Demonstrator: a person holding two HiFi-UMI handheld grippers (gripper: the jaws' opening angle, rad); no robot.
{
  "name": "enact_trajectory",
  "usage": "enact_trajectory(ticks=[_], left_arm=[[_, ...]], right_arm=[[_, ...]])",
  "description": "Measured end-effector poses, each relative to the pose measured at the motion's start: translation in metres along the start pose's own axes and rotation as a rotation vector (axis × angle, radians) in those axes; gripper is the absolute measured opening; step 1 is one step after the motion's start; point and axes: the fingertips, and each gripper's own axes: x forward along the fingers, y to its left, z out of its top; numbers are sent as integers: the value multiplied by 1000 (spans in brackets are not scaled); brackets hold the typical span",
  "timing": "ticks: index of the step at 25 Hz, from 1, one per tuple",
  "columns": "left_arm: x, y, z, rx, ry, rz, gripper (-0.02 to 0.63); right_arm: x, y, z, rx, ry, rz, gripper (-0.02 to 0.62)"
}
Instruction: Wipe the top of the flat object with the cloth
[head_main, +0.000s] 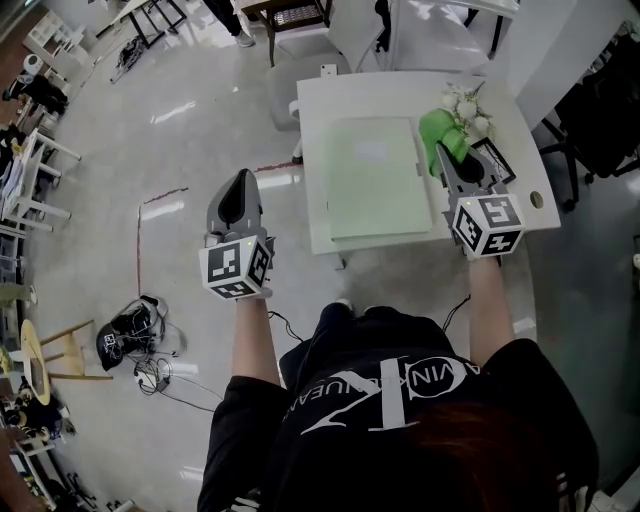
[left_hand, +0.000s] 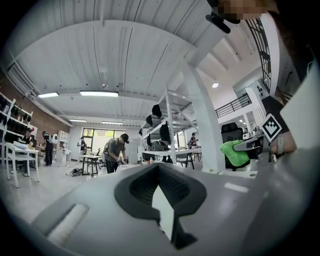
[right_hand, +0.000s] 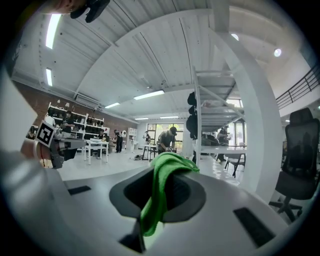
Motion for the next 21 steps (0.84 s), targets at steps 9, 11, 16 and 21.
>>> enact_trajectory(ticks=[9,11,16,21], left_arm=[[6,9,-1,-3,3,-2,11],[7,11,-2,-2,4,-4,11],[11,14,-3,1,7,-8,11],[17,19,-5,5,3,-5,10]], right_arm=[[7,1,5,11,-12,-6,46],[8,1,4,14,-12,-9,46],[11,2,4,21,-11,-15,46],[15,0,4,27,-11,-18,46]])
